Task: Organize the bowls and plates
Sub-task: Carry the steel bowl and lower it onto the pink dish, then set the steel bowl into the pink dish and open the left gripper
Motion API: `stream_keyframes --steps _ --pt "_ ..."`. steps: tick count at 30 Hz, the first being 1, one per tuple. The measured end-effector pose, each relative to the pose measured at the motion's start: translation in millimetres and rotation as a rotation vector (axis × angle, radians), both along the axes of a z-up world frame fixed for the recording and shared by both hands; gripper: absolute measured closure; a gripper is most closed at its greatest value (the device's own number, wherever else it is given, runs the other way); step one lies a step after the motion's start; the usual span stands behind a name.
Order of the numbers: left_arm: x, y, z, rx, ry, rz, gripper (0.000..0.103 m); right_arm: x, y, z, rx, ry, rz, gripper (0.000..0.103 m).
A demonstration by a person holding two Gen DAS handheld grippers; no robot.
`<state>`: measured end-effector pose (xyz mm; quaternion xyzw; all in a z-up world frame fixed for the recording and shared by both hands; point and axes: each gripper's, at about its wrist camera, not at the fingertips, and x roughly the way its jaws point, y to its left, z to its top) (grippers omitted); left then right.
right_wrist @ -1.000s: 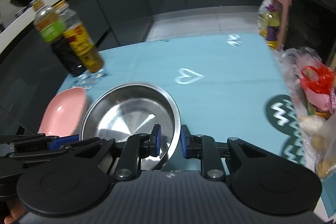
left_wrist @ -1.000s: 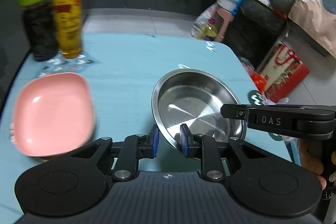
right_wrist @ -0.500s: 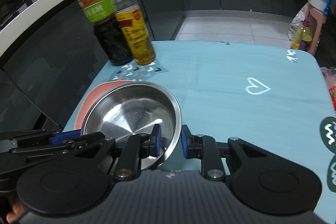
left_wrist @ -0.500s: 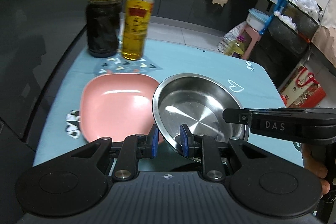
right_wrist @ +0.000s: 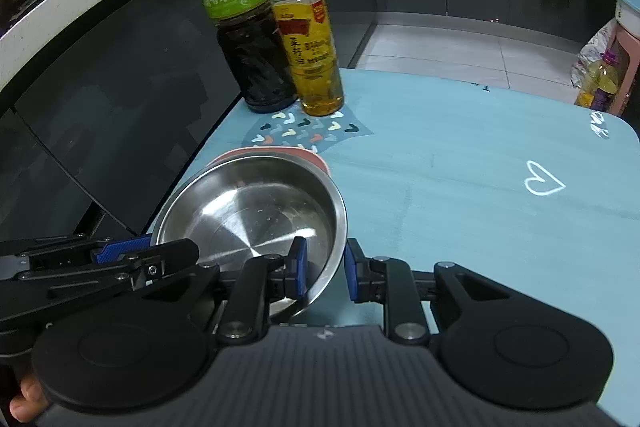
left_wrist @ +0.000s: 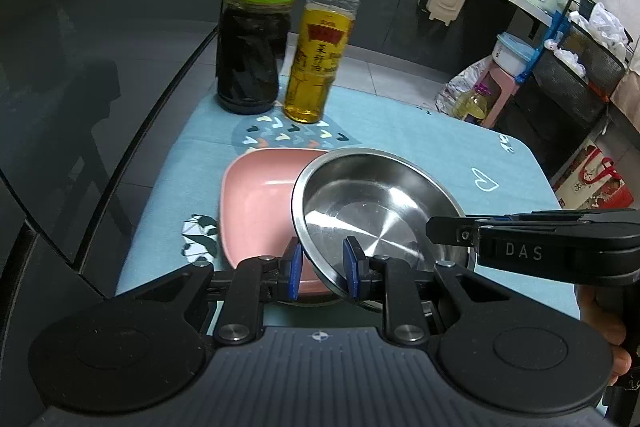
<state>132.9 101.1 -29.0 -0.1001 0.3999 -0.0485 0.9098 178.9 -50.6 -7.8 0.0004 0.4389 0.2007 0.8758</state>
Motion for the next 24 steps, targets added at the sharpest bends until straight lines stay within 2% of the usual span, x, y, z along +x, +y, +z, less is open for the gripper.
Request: stream_keyframes --steps 12,24 --pt "10 23 -13 -0.009 0.025 0.029 0.083 13 24 -10 -0.018 0.023 0.026 0.091" --pt "27 29 -30 -0.002 0.061 0.04 0.083 34 35 -27 -0.03 0.063 0.031 0.091"
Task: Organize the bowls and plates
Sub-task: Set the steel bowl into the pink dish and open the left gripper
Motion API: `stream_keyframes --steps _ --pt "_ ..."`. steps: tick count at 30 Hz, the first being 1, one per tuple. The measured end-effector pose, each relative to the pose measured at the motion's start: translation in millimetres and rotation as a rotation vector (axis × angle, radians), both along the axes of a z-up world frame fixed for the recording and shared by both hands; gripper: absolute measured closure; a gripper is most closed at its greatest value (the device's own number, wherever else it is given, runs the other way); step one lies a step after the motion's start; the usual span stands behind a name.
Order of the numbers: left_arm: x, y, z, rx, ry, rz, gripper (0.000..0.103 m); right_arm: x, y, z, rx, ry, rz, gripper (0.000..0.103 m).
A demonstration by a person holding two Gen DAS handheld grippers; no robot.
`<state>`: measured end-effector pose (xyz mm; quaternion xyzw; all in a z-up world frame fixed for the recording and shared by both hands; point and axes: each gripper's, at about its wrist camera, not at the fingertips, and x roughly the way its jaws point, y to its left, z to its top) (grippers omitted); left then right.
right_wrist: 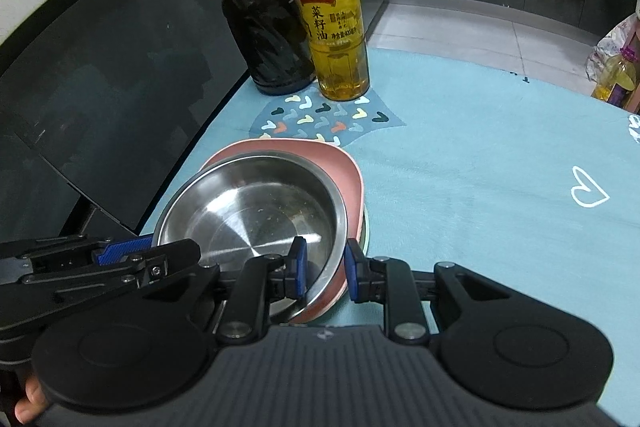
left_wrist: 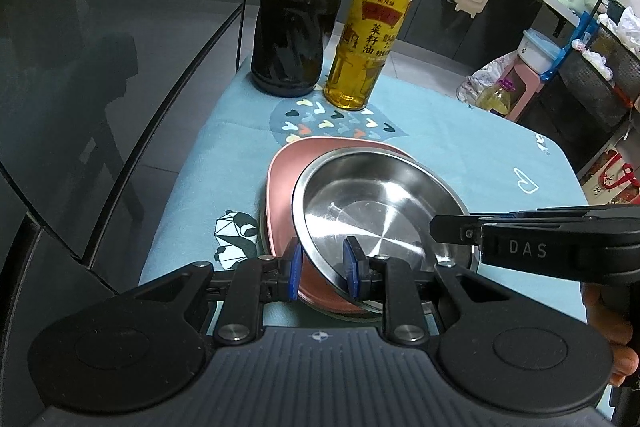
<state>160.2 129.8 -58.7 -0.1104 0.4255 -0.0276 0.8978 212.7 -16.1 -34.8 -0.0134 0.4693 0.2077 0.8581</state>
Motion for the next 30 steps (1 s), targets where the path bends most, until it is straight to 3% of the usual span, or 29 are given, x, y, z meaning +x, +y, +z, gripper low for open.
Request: stream_keyframes --steps 30 --pt "8 7 -4 -0.003 -0.005 0.038 0.082 8 -4 -3 0.044 0.012 0.016 0.089"
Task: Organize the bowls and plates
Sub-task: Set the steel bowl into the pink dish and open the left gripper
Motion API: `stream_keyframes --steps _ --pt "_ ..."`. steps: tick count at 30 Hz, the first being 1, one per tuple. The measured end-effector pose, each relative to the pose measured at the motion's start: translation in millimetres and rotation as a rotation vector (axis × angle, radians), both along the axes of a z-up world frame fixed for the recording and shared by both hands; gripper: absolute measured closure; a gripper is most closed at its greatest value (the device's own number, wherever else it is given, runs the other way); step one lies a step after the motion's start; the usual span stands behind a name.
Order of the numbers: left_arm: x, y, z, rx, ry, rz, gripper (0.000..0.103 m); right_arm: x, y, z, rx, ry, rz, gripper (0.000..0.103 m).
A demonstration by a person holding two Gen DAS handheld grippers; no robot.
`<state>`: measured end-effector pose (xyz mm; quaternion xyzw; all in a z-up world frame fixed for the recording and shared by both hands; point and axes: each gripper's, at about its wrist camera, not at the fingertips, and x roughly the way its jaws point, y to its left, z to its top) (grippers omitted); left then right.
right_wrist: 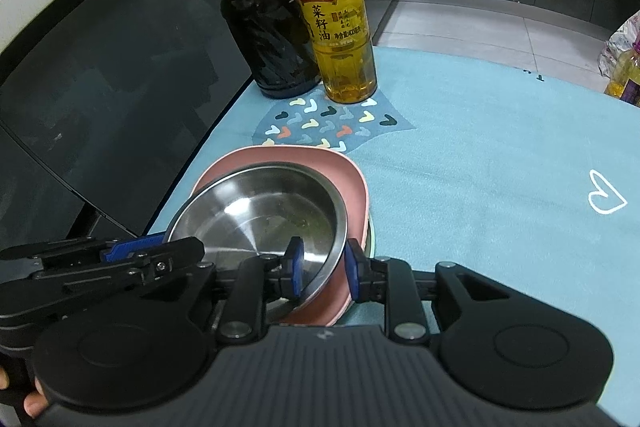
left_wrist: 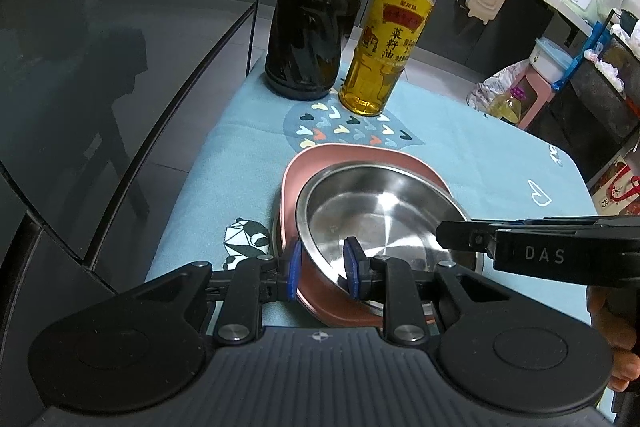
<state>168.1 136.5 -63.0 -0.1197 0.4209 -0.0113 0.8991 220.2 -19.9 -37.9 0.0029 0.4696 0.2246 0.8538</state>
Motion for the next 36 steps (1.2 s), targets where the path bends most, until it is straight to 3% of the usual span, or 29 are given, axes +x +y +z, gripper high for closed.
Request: stream_keyframes --steps 4,11,23,36 --pt "-2 -1 0 0.006 -0.009 0.0 0.082 -4 -1 4 -0.007 -0.036 -0.01 0.081" --pt "-4 -3 4 0.03 -0.026 0.003 0.082 -6 -7 8 -0.009 -0.05 -0.019 0.08" --pt "-10 5 6 0.03 -0.033 0.037 0.067 -7 -14 7 0.006 -0.024 -0.038 0.072" --pt "-4 7 -12 0.016 0.024 0.04 0.065 -4 -18 -8 0.026 0.04 -0.039 0.069"
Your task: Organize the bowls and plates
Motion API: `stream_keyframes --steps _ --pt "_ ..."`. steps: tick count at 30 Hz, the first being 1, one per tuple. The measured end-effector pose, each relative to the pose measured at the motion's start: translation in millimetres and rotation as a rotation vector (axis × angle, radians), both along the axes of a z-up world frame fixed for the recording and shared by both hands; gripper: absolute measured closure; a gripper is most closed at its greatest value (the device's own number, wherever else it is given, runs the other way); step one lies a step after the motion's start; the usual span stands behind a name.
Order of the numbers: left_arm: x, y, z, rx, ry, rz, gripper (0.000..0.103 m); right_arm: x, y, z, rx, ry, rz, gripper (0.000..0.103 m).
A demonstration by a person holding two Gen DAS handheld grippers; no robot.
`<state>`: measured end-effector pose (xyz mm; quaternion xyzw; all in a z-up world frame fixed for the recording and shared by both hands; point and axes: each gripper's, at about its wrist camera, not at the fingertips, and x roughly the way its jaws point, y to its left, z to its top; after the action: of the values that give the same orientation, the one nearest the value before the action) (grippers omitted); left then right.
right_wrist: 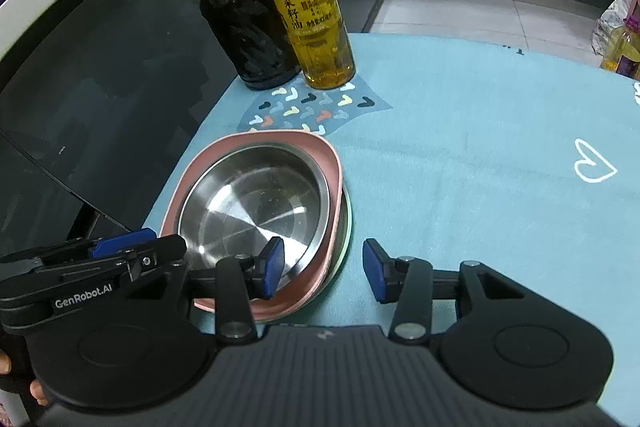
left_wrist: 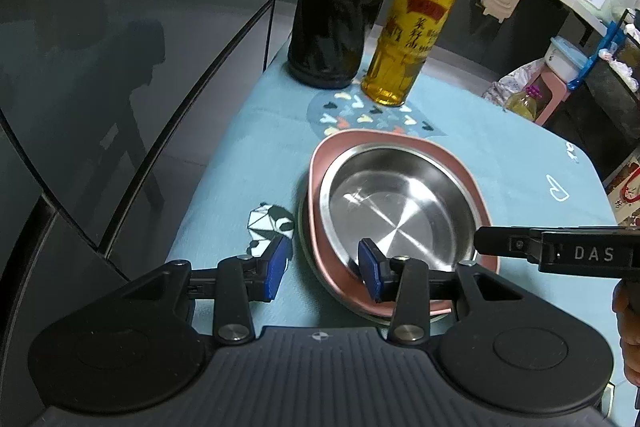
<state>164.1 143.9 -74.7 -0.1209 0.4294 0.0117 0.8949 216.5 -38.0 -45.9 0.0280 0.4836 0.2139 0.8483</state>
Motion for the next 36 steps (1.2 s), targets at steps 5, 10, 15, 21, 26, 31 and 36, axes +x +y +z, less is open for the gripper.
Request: stream_keyframes --steps 5,10,15,21,26,31,36 --pt "1 2 -5 -0.025 -0.003 0.006 0.061 3 0 -8 0.013 0.026 0.008 0.068" --pt "5 5 -10 -0.055 0.013 0.01 0.059 8 -1 -14 0.029 0.048 0.001 0.068" --pt "8 3 -13 -0.062 0.025 0.003 0.059 12 0 -19 0.033 0.055 0.0 0.068" --pt "13 2 -18 -0.076 0.04 -0.002 0.059 17 1 -22 0.039 0.069 0.003 0.068" --pt "14 0 -20 -0.065 0.034 -0.011 0.059 17 4 -23 0.031 0.066 0.015 0.068" --pt "14 -3 -20 -0.047 0.023 -0.026 0.058 16 7 -24 0.021 0.05 0.029 0.067" --pt "14 -10 -21 -0.017 0.015 -0.026 0.058 13 13 -25 0.017 0.032 0.043 0.066"
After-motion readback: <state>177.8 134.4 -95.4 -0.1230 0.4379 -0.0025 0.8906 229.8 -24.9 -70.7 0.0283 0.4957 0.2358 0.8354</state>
